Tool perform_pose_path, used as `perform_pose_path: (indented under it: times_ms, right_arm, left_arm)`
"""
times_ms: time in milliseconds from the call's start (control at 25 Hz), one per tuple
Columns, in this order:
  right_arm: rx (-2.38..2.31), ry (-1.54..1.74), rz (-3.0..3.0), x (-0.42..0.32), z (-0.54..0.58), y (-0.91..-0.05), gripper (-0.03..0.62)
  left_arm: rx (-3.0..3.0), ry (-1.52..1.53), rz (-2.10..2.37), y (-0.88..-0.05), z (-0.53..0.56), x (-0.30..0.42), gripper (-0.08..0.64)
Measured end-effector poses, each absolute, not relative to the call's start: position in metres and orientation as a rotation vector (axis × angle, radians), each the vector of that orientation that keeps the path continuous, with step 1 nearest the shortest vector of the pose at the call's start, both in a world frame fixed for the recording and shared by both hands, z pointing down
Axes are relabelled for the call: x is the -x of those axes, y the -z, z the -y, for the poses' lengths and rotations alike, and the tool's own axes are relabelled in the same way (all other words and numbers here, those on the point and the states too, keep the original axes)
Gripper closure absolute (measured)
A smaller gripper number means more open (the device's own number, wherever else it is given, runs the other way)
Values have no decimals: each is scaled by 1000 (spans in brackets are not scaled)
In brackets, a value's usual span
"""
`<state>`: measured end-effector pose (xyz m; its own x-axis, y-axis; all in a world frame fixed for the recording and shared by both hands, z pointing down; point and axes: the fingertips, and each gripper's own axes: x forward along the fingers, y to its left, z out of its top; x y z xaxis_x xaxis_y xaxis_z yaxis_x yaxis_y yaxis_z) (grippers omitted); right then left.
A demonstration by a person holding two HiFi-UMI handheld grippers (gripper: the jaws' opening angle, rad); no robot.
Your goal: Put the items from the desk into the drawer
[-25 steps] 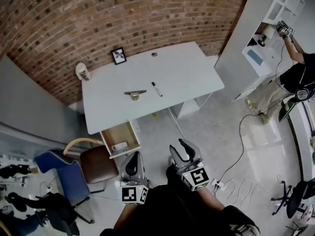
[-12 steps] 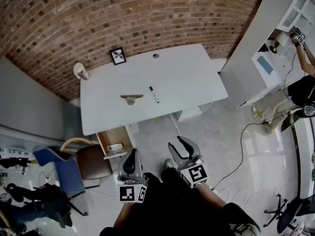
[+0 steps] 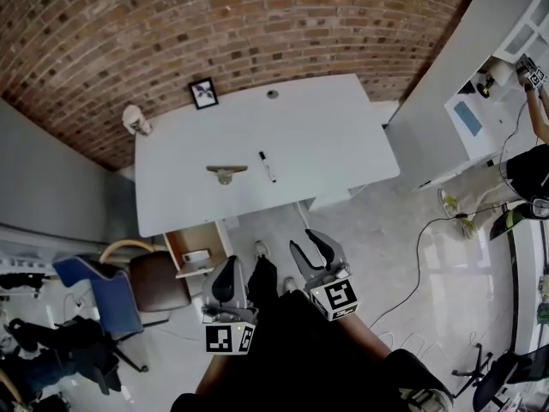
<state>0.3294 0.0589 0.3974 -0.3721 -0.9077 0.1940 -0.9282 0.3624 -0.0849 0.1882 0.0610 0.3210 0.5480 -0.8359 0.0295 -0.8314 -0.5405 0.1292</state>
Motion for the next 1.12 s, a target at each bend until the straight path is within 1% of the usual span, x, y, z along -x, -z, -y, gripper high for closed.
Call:
perform_pose_path:
  times_ms: [400,680,840,1120]
  right_arm:
    - [-1683,-292,2463,-329,26,-408,425]
    - [-1643,-377,2418,-324,95,-440,424]
    - [-1602,-441,2374,-322,129,-474,423]
    - [-1525,-588,2216,-324,169,-565,423]
  left_arm:
    - [-2651,68,1398,-324,21,-194,540]
    - [-2613,50,1375,-330,88,-194,540]
    - [-2599,32,1386,-335,119,-189,540]
    - [-2550,23,1397,-347,167,-176,540]
